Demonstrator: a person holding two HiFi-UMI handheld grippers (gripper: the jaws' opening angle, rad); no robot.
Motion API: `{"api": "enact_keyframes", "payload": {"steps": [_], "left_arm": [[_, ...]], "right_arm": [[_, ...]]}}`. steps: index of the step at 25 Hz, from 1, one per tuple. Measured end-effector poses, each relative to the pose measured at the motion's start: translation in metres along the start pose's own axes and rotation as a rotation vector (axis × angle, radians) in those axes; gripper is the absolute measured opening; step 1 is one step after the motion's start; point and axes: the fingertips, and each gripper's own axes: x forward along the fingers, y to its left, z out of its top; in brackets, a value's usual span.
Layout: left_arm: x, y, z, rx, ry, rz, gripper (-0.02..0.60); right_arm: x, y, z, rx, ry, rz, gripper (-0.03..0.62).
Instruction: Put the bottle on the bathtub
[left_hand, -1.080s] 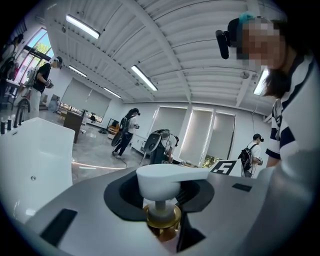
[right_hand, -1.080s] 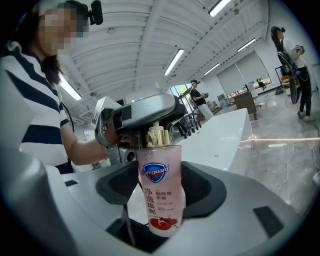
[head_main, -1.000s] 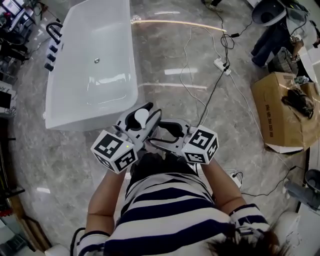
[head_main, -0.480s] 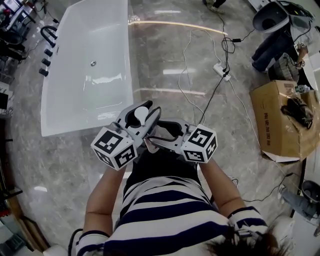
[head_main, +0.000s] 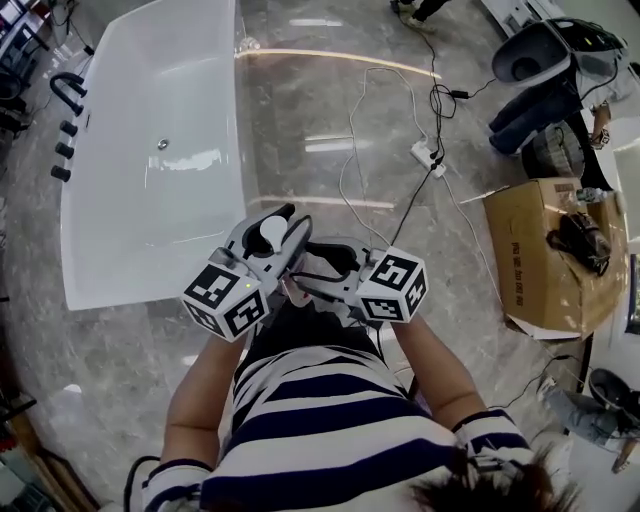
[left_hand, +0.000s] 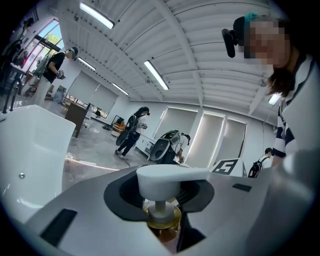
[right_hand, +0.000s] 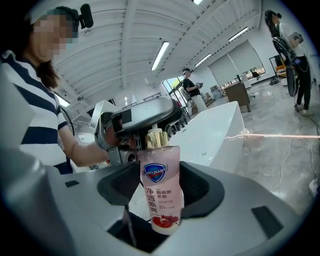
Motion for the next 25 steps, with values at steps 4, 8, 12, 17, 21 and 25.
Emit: {"api": "enact_keyframes", "payload": {"steps": [4, 8, 12, 17, 21, 25], "left_arm": [[0.019, 0.034, 0.007, -0.020, 0.001, 0.012, 0.133], [0.029, 0.069, 0.007, -0.027, 0.012, 0.049, 0.133], [0.040, 0.097, 0.001, -0.010, 0.013, 0.083, 0.133], [0.062, 0.126, -0.011, -0.023, 0.044, 0.118, 0.133], [0.084, 0.142, -0.024, -0.024, 0.051, 0.154, 0.133], [0.108, 0.160, -0.042, -0.002, 0.060, 0.192, 0.133]], "right_arm": [[0.014, -0.032, 0.016, 0.047, 0.004, 0.000, 0.249], [0.030, -0.057, 0.027, 0.088, -0.017, -0.015, 0.178], [0.044, -0.081, 0.031, 0.135, -0.063, -0.032, 0.075], [0.056, -0.114, 0.025, 0.185, -0.052, -0.040, 0.074], [0.057, -0.144, 0.017, 0.222, -0.045, -0.043, 0.072], [0.061, -0.178, 0.003, 0.221, -0.008, -0.038, 0.067]]}}
